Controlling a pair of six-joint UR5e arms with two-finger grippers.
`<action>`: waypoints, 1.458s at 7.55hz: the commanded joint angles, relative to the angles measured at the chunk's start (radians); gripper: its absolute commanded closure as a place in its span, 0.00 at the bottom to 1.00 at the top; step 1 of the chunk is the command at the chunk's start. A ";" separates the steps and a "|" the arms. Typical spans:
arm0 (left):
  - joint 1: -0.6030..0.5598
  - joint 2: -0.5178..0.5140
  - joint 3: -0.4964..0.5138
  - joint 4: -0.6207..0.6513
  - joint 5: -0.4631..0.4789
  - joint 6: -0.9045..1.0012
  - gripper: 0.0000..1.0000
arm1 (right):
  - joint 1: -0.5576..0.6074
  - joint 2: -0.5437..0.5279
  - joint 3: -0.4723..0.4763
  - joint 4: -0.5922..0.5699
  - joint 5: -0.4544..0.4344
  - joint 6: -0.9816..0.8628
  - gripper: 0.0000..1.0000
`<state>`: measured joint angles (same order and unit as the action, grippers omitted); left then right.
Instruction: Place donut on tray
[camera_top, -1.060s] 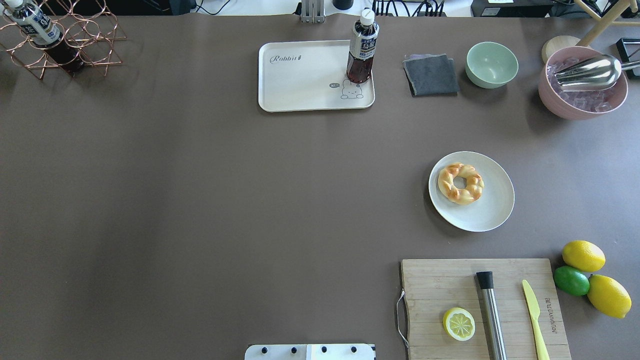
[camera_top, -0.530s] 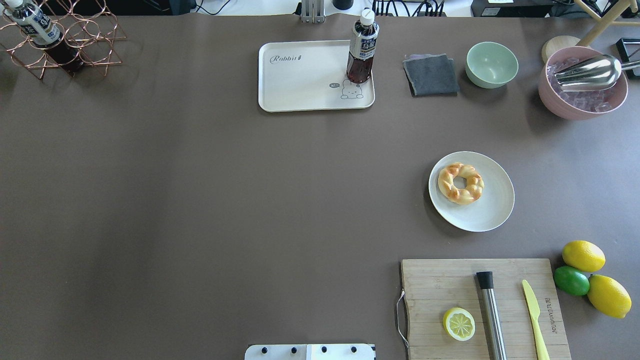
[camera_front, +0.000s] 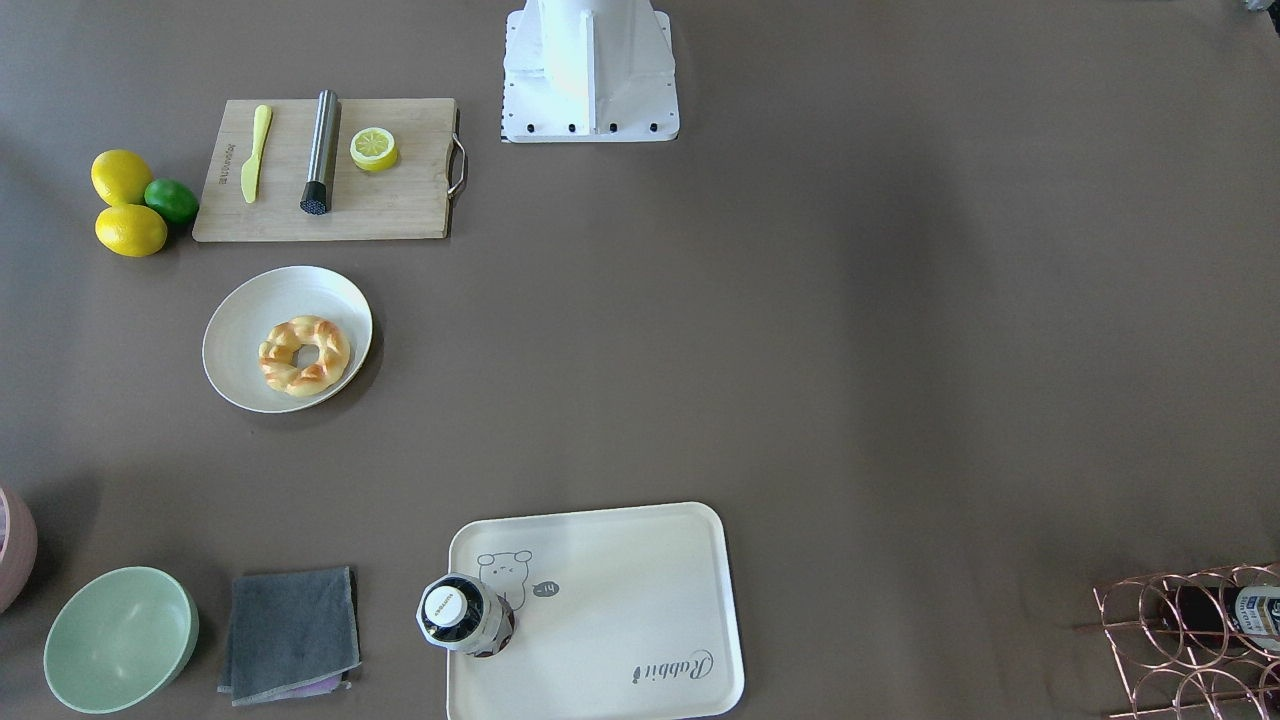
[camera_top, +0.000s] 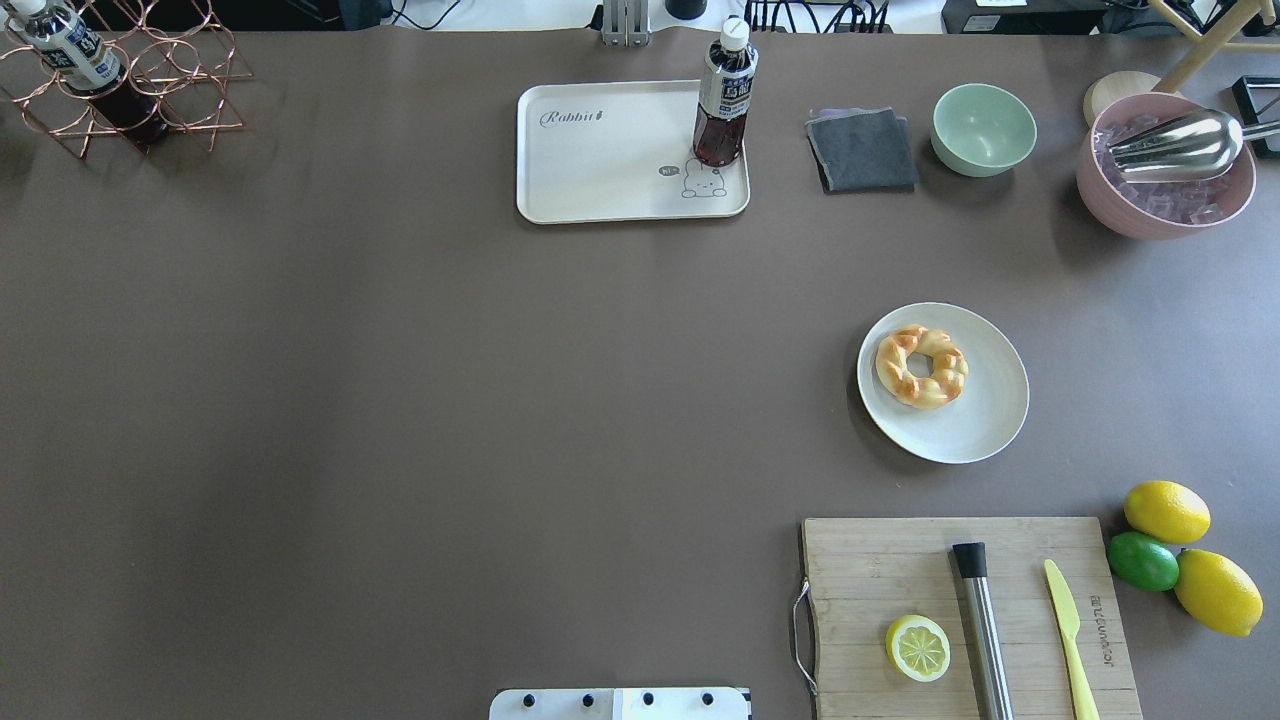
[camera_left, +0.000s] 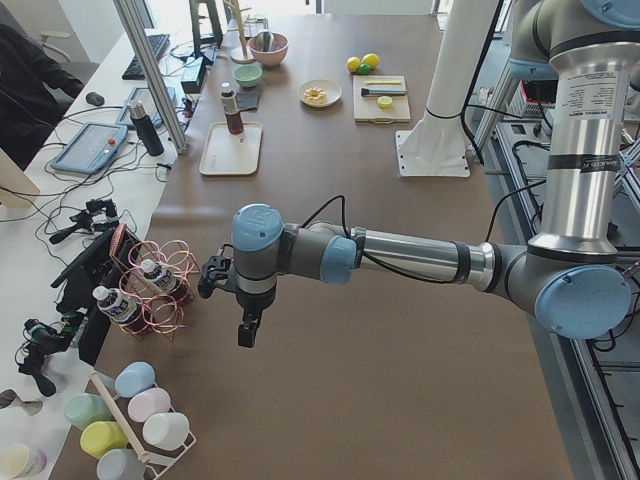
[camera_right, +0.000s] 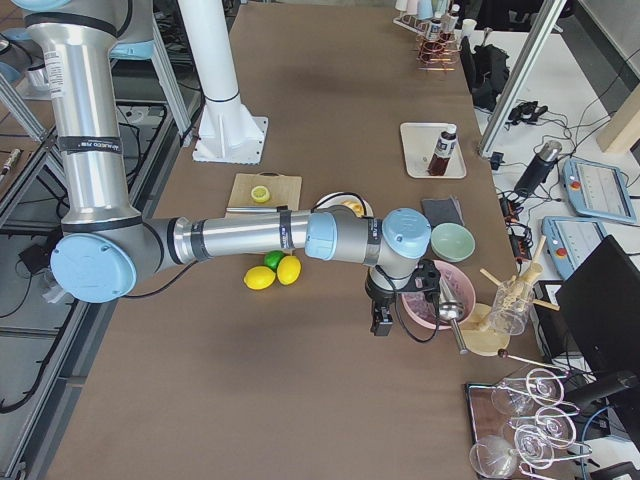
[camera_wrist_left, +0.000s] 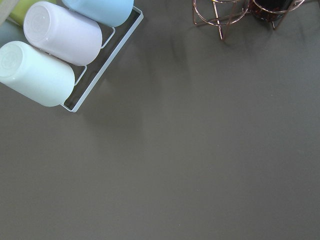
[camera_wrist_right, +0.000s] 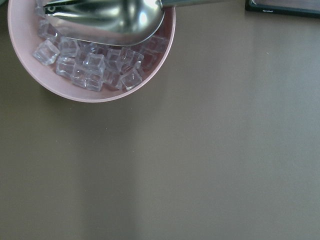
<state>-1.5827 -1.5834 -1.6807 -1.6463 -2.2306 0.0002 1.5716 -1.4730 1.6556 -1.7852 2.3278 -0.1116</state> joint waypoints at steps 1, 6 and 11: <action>-0.005 0.065 -0.014 -0.090 -0.006 -0.002 0.02 | -0.062 0.005 0.103 0.004 0.019 0.129 0.00; -0.005 0.072 -0.020 -0.095 -0.006 -0.006 0.02 | -0.396 -0.010 0.233 0.277 0.022 0.652 0.00; -0.006 0.069 -0.019 -0.096 -0.006 -0.008 0.02 | -0.643 -0.090 0.037 0.809 -0.121 0.920 0.00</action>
<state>-1.5888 -1.5123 -1.6997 -1.7423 -2.2365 -0.0076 1.0087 -1.5505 1.7753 -1.1431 2.2785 0.7643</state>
